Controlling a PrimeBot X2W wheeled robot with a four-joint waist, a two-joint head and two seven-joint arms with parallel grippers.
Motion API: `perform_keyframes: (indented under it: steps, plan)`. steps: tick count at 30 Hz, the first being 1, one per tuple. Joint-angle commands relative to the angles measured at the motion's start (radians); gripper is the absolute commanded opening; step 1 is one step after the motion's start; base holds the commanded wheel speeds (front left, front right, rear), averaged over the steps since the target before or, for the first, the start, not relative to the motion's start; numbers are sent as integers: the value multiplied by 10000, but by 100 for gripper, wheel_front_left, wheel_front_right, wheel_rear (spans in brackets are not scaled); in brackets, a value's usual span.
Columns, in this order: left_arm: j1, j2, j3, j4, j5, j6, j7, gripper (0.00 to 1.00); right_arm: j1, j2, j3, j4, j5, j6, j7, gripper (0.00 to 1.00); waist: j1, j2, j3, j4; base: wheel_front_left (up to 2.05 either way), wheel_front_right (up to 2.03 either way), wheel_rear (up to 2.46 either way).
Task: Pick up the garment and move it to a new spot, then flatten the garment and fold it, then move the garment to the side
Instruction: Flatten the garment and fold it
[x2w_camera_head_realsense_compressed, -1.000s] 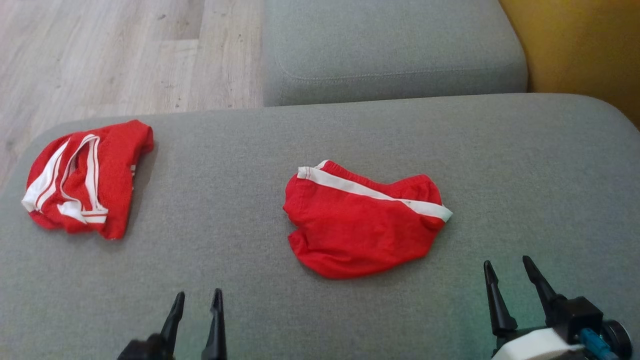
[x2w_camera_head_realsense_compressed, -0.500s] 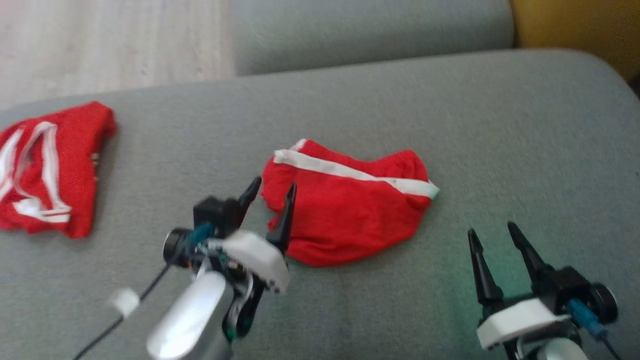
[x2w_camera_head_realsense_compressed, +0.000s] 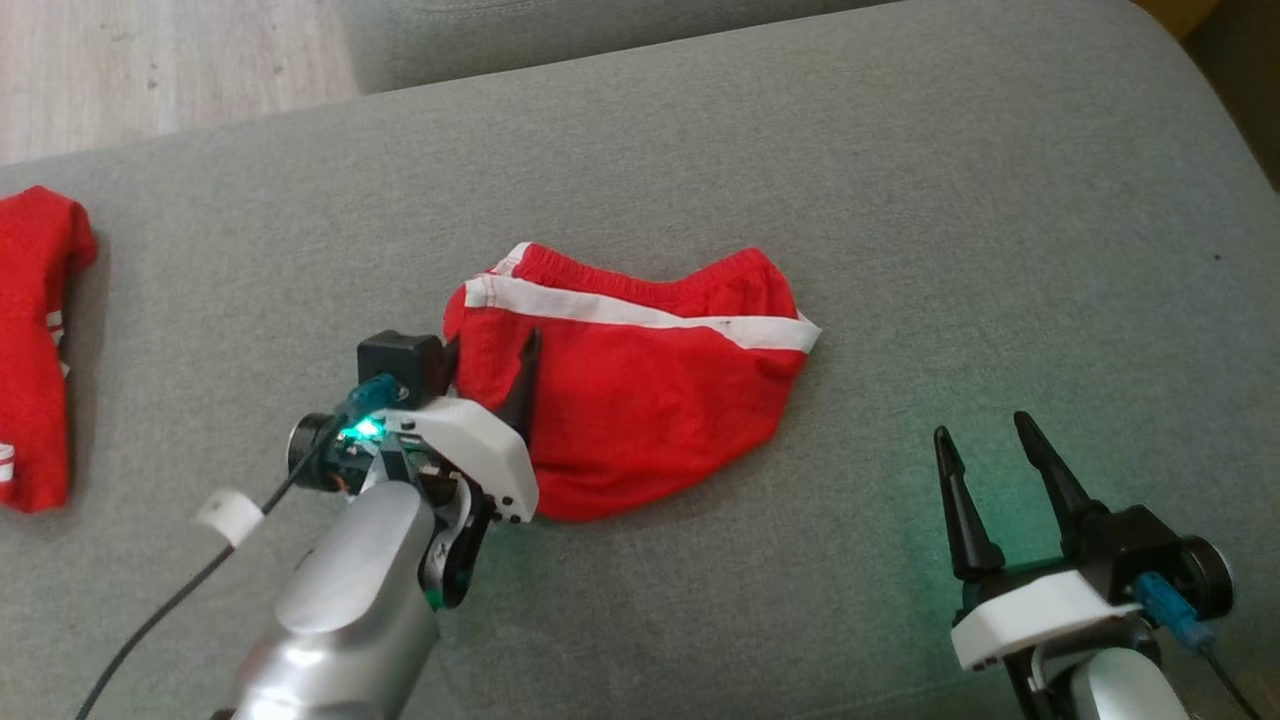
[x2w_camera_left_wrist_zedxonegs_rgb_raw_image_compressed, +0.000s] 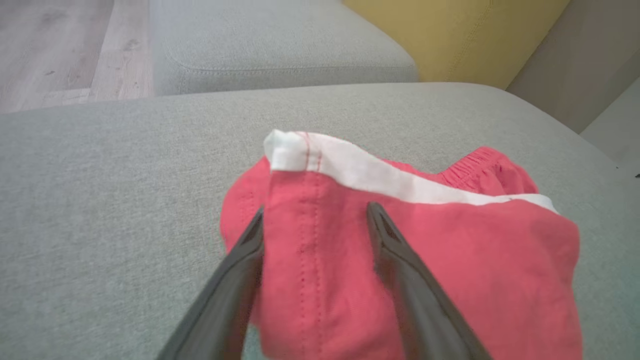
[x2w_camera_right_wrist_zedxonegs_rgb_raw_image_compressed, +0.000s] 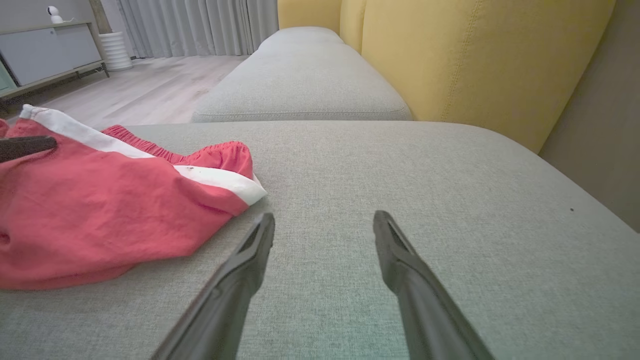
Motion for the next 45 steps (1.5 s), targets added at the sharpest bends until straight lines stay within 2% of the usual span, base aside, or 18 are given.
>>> perform_keyframes:
  steps: [1, 2, 10, 15, 19, 27, 31, 32, 37, 41, 43, 44, 45]
  plan:
    - [-595, 84, 244, -244, 52, -43, -199, 36, -302, -60, 221, -268, -30, -7, -135, 100, -1, 0, -17, -11, 0, 0, 0]
    - [-647, 38, 220, -253, 91, -54, -384, 0, -306, -60, 231, -250, -19, -7, -151, 100, -1, 0, -32, -16, 0, 0, 0]
    - [-1599, -389, -517, -1379, 962, -130, -2188, 0, -265, -60, 295, -36, 20, -7, -212, 100, -1, 0, -345, 48, 0, 0, 0]
    - [-2326, -540, -959, -2803, 1408, -98, -2699, 0, -230, -60, 328, 41, 60, -7, -212, 100, -1, 0, -540, 59, 0, 0, 0]
    - [-2181, -537, -967, -3851, 1502, 43, -2841, 0, -177, -60, 254, 47, 92, -7, -231, 100, -1, 0, -586, 144, 0, 0, 0]
    - [437, 769, -386, -4233, 1364, 393, -2901, 0, -50, -60, -40, 39, 178, -7, -302, 100, -1, 0, -513, 482, 0, 0, 0]
    - [1793, 1518, 302, -4296, 1341, 620, -2905, 0, -66, -60, -135, 52, 172, -7, -320, 100, -1, 0, -456, 580, 0, 0, 0]
    - [1793, 1518, 302, -4296, 1341, 620, -2905, 0, -66, -60, -135, 52, 172, -7, -320, 100, -1, 0, -456, 580, 0, 0, 0]
    - [3141, 2058, 1530, -4509, 1365, 948, -2906, 0, -125, -60, -190, 83, 146, -7, -336, 100, -1, 0, -410, 635, 0, 0, 0]
    - [3867, 2091, 2072, -4205, 1253, 926, -2907, 0, -156, -60, -218, 125, 123, -7, -323, 100, -1, 0, -411, 666, 0, 0, 0]
    - [4039, 1988, 2173, -3990, 1218, 869, -2907, 70, -163, -60, -234, 147, 107, -7, -316, 100, -1, 0, -425, 681, 0, 0, 0]
    - [4102, 1915, 2198, -3850, 1182, 834, -2907, 100, -167, -60, -239, 156, 97, -7, -312, 100, -1, 0, -435, 685, 0, 0, 0]
    - [4135, 1845, 2204, -3736, 1180, 801, -2907, 100, -173, -60, -240, 165, 89, -7, -307, 100, -1, 0, -445, 687, 0, 0, 0]
